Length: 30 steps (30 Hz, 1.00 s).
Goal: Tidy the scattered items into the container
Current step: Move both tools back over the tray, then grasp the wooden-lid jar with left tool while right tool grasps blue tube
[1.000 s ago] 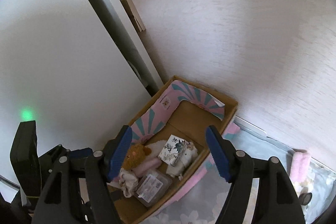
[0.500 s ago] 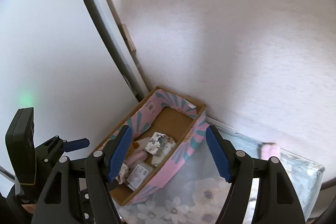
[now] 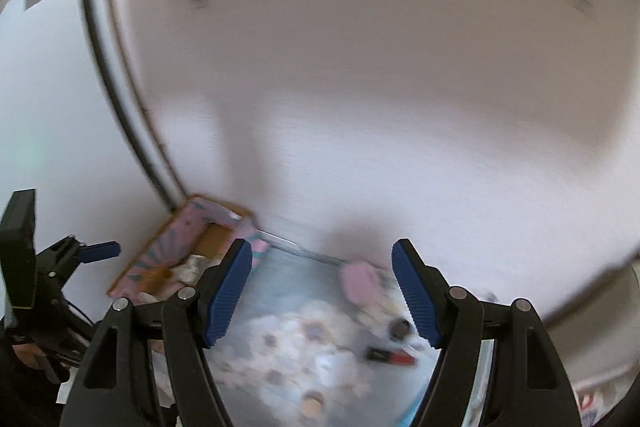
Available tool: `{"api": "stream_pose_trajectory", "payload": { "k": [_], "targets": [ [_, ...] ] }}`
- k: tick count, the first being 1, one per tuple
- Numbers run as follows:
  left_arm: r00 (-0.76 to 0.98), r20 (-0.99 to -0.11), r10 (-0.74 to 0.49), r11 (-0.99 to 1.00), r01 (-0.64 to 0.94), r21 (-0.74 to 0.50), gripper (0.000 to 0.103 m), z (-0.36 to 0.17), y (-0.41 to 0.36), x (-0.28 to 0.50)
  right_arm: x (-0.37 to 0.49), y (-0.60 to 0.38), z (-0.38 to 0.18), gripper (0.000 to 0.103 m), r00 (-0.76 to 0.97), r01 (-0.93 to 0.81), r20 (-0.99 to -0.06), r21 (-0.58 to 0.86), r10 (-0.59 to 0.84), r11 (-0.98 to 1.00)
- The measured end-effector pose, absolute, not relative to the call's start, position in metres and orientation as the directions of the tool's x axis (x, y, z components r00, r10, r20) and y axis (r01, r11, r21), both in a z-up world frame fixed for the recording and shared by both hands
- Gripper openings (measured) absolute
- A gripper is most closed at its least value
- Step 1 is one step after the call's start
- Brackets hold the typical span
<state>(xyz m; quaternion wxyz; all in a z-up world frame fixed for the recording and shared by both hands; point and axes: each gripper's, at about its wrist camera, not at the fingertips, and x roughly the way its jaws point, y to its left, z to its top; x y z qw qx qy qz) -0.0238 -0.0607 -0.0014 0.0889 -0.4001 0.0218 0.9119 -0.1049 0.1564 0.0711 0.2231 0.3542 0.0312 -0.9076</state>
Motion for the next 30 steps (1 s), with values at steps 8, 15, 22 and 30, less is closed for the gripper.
{"api": "stream_pose_trajectory", "payload": {
  "k": [8, 15, 22, 30],
  "targets": [
    [-0.622, -0.747, 0.235, -0.954, -0.294, -0.056, 0.103, -0.028, 0.007, -0.026, -0.091, 0.225, 0.021, 0.068, -0.637, 0.281, -0.712, 0.142, -0.295, -0.949],
    [-0.595, -0.764, 0.249, -0.956, -0.277, -0.097, 0.103, -0.084, 0.045, -0.015, -0.090, 0.251, -0.064, 0.068, -0.587, 0.196, -0.764, 0.189, -0.270, -0.962],
    [-0.545, -0.799, 0.254, -0.953, -0.281, -0.111, 0.092, -0.170, 0.076, -0.008, -0.100, 0.262, -0.157, 0.060, -0.531, 0.126, -0.816, 0.192, -0.229, -0.973],
    [-0.531, -0.820, 0.214, -0.955, -0.291, -0.061, 0.072, -0.229, 0.100, -0.007, -0.100, 0.275, -0.191, 0.047, -0.521, 0.145, -0.828, 0.156, -0.209, -0.977]
  ]
}}
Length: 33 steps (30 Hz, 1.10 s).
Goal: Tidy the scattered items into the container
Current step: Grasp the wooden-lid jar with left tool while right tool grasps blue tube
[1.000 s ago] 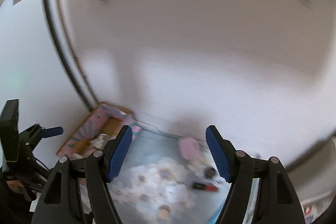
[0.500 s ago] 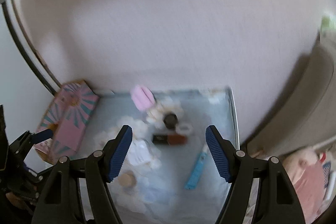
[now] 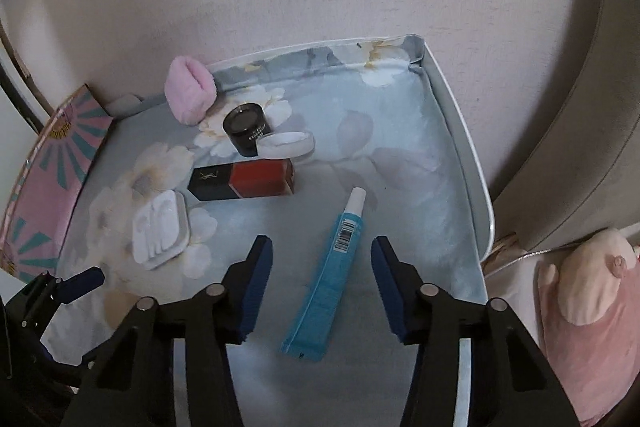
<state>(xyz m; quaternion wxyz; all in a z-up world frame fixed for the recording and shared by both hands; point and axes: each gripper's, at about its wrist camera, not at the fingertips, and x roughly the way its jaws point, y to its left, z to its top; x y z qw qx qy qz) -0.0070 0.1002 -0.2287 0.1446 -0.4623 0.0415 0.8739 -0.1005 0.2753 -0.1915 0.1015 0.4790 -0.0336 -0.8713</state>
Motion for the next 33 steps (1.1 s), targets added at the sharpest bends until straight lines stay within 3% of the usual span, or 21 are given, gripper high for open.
{"api": "stream_pose_trajectory", "payload": {
  "k": [4, 7, 10, 13, 15, 18, 33],
  "targets": [
    [-0.541, -0.817, 0.200, -0.958, -0.283, -0.047, 0.068, -0.236, 0.102, -0.010, -0.102, 0.278, -0.200, 0.045, -0.524, 0.149, -0.825, 0.156, -0.212, -0.977],
    [-0.550, -0.813, 0.190, -0.960, -0.278, -0.036, 0.056, -0.239, 0.102, -0.011, -0.102, 0.276, -0.203, 0.036, -0.523, 0.157, -0.825, 0.151, -0.212, -0.976],
    [-0.553, -0.813, 0.183, -0.961, -0.275, -0.029, 0.053, -0.240, 0.103, -0.012, -0.102, 0.275, -0.205, 0.036, -0.528, 0.167, -0.823, 0.139, -0.208, -0.976],
    [-0.561, -0.806, 0.186, -0.960, -0.279, -0.027, 0.038, -0.238, 0.103, -0.011, -0.103, 0.273, -0.205, 0.032, -0.533, 0.175, -0.821, 0.127, -0.203, -0.976],
    [-0.562, -0.805, 0.190, -0.959, -0.282, -0.030, 0.031, -0.238, 0.104, -0.010, -0.103, 0.271, -0.205, 0.024, -0.538, 0.182, -0.821, 0.112, -0.194, -0.977],
    [-0.561, -0.805, 0.190, -0.958, -0.285, -0.028, 0.030, -0.238, 0.104, -0.010, -0.102, 0.271, -0.206, 0.014, -0.547, 0.182, -0.819, 0.085, -0.173, -0.980],
    [-0.535, -0.809, 0.243, -0.945, -0.320, -0.072, 0.030, -0.202, 0.092, -0.012, -0.076, 0.252, -0.150, 0.014, -0.575, 0.208, -0.792, 0.098, -0.203, -0.973]
  ]
}}
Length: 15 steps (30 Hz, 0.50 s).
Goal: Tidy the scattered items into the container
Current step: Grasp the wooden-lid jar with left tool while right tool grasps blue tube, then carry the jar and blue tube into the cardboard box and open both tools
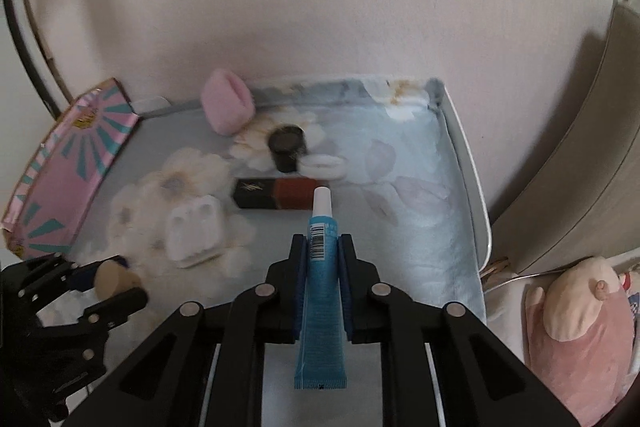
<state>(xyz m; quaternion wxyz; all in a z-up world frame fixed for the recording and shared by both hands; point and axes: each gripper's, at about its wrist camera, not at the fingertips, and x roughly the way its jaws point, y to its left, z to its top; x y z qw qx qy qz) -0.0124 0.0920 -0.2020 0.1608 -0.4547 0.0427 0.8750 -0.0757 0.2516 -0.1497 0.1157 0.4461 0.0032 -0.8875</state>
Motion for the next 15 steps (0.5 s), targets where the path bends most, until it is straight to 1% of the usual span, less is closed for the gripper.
{"api": "stream_pose_trajectory", "payload": {
  "k": [6, 15],
  "targets": [
    [-0.544, -0.795, 0.268, -0.935, -0.346, -0.079, 0.030, -0.167, 0.081, -0.017, -0.067, 0.231, -0.107, 0.014, -0.589, 0.241, -0.775, 0.103, -0.229, -0.965],
    [-0.576, -0.772, 0.269, -0.946, -0.310, -0.098, 0.030, -0.112, 0.036, -0.018, -0.077, 0.183, -0.053, 0.014, -0.594, 0.316, -0.742, 0.141, -0.312, -0.938]
  ]
}}
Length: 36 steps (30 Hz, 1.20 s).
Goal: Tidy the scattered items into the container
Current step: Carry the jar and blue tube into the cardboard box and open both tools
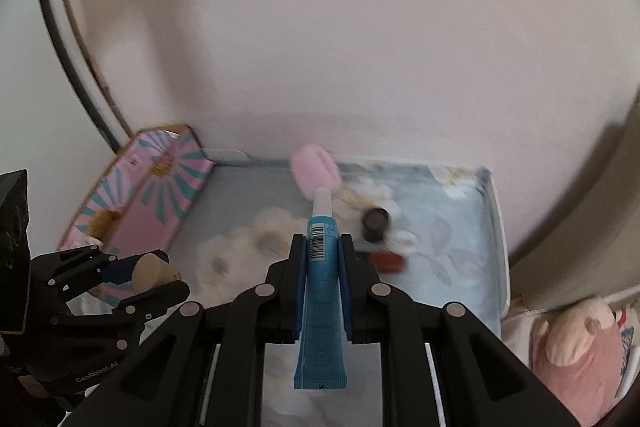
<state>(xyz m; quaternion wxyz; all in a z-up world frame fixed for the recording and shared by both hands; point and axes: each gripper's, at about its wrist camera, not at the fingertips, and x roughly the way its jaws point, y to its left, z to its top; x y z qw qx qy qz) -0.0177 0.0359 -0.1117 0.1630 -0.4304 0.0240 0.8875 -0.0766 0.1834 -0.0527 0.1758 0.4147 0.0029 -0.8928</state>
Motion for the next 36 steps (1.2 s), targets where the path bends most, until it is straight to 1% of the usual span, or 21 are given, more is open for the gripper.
{"api": "stream_pose_trajectory", "payload": {
  "k": [4, 10, 15, 18, 27, 36],
  "targets": [
    [-0.577, -0.778, 0.250, -0.958, -0.263, -0.112, 0.030, -0.094, 0.003, -0.015, -0.081, 0.155, -0.037, 0.014, -0.585, 0.365, -0.729, 0.154, -0.355, -0.918],
    [-0.618, -0.760, 0.200, -0.979, -0.165, -0.123, 0.030, -0.069, -0.058, -0.008, -0.088, 0.100, -0.020, 0.014, -0.555, 0.455, -0.722, 0.152, -0.413, -0.877],
    [-0.629, -0.766, 0.134, -0.991, -0.071, -0.115, 0.030, -0.058, -0.109, -0.006, -0.090, 0.046, -0.010, 0.014, -0.521, 0.549, -0.712, 0.142, -0.471, -0.823],
    [-0.629, -0.771, 0.103, -0.993, -0.022, -0.114, 0.030, -0.056, -0.138, -0.004, -0.093, 0.016, -0.008, 0.014, -0.489, 0.592, -0.706, 0.162, -0.512, -0.789],
    [-0.627, -0.778, 0.050, -0.989, 0.078, -0.126, 0.030, -0.068, -0.197, 0.001, -0.109, -0.077, -0.024, 0.014, -0.366, 0.682, -0.720, 0.225, -0.590, -0.696],
    [-0.574, -0.816, 0.064, -0.979, 0.121, -0.162, 0.030, -0.105, -0.225, -0.003, -0.121, -0.145, -0.073, 0.014, -0.242, 0.708, -0.774, 0.271, -0.585, -0.652]
  ]
}}
